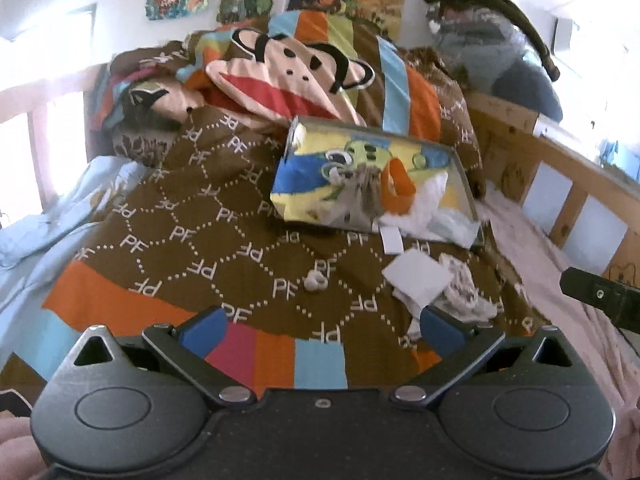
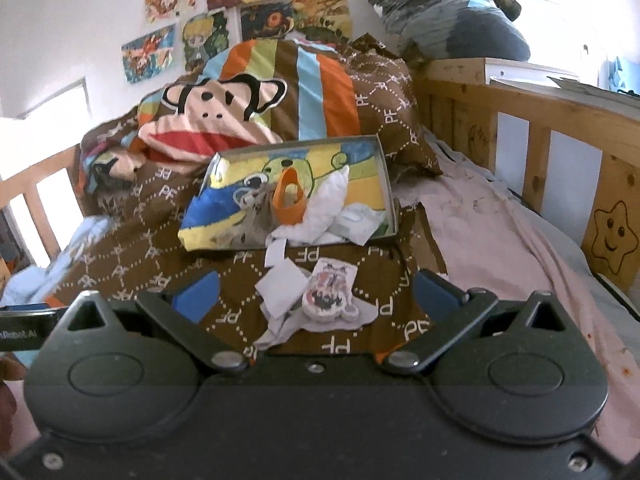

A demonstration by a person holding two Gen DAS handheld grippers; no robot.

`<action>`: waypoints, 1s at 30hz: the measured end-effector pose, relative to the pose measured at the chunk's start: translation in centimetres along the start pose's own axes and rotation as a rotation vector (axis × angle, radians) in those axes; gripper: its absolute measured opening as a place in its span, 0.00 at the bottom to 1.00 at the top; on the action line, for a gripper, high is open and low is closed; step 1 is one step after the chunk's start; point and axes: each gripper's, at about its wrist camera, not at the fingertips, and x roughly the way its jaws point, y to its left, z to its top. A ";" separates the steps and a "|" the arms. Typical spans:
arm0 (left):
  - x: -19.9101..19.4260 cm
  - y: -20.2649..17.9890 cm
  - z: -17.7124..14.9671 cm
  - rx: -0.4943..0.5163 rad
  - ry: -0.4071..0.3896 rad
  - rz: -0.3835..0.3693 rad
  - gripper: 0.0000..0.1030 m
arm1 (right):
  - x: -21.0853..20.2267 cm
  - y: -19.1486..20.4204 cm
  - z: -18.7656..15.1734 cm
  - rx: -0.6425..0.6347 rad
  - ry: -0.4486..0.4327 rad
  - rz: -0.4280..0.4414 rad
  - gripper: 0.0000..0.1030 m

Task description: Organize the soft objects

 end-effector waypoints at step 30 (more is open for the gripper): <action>2.3 -0.5 -0.9 0.046 0.101 0.049 0.99 | 4.0 -0.2 -1.1 0.041 0.161 -0.053 1.00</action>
